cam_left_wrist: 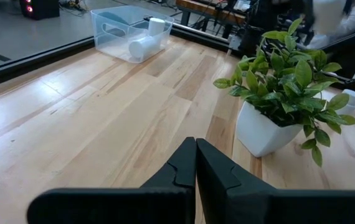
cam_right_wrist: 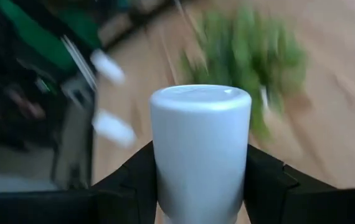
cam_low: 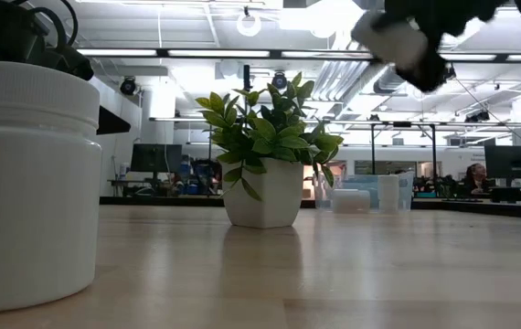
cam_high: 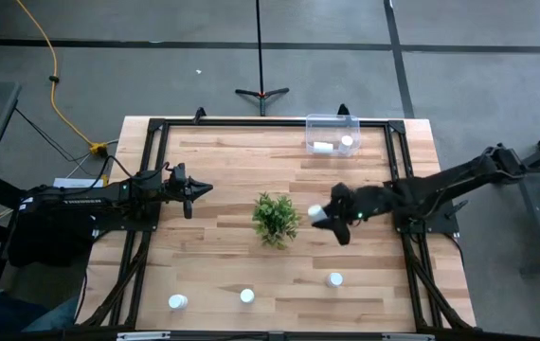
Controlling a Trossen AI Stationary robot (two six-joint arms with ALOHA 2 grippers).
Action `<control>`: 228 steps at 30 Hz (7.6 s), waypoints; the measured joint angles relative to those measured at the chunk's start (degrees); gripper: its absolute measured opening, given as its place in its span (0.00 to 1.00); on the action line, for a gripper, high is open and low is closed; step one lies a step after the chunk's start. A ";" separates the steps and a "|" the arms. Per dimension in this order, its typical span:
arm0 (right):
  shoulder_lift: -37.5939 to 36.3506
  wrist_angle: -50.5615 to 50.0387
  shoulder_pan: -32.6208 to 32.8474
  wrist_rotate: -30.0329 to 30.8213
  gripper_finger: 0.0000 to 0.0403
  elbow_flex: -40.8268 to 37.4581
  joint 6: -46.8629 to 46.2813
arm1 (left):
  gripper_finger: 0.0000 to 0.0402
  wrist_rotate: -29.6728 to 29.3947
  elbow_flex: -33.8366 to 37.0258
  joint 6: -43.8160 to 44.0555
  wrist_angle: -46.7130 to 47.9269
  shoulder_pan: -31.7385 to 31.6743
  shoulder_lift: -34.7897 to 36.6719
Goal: Pick and place pill bottles into a basket
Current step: Put the white pill bottle into the transparent bin
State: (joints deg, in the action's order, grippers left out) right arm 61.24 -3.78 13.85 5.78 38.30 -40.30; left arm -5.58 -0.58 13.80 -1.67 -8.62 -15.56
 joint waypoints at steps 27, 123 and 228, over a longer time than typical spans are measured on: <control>-2.49 48.64 -6.87 -10.82 0.41 -0.02 4.70 | 0.12 0.00 0.01 0.00 0.02 0.00 -0.05; 9.28 14.61 -64.13 -22.28 0.41 -0.04 36.33 | 0.12 -1.60 0.00 -1.68 -0.29 0.00 -0.07; 46.09 -41.16 -66.77 -25.58 0.41 41.40 76.75 | 0.12 -1.53 0.02 -1.55 -0.31 0.00 -0.05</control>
State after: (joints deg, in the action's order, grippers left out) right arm 107.33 -44.94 -52.92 -19.80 79.70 36.45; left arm -7.11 -0.56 12.25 -1.98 -8.62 -15.62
